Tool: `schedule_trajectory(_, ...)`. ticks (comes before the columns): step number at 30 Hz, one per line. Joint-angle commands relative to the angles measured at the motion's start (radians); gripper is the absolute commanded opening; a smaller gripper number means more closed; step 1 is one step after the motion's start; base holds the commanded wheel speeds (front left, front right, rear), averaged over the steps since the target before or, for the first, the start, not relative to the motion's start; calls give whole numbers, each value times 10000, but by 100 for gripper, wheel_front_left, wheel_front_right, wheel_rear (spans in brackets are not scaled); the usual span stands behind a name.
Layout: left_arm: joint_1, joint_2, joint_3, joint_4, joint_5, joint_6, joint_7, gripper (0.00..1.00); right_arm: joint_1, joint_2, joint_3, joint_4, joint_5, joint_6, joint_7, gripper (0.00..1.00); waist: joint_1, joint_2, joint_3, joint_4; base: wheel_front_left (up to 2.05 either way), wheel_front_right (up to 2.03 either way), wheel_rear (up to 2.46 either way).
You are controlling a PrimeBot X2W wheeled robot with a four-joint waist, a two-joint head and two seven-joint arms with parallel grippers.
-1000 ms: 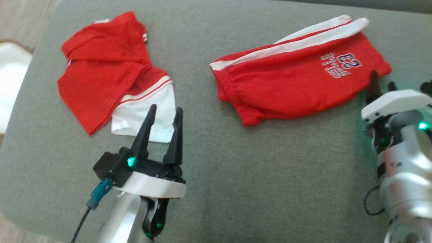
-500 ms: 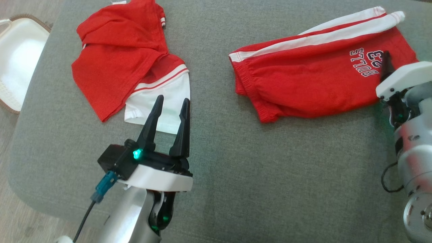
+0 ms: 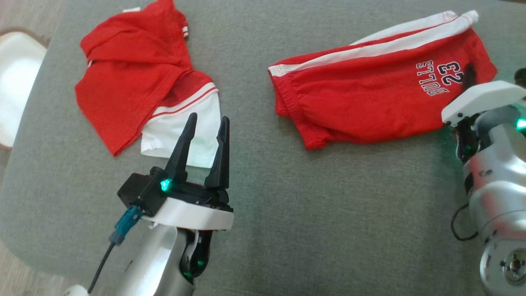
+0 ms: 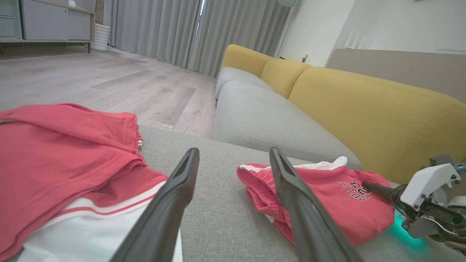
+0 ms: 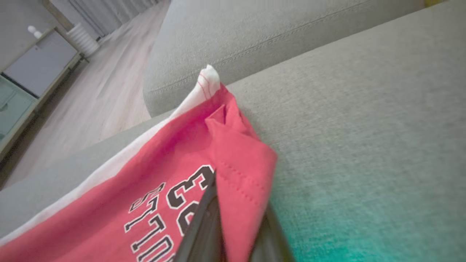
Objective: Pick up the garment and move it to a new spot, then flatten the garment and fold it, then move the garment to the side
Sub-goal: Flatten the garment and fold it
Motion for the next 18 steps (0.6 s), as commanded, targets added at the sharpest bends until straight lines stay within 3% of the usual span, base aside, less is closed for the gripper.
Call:
schedule_trajectory(1, -202, 47, 326, -245, -37, 34, -53, 100, -80, 146, 225, -306, 142, 67, -260, 0, -1, 0, -127, -146, 0, 0, 0)
schedule_trajectory(18, 674, 47, 1040, -274, 243, -95, -53, 100, 2054, 828, -321, -1408, 1840, 67, -1259, 0, -1, 0, -1429, -1936, 0, 0, 0)
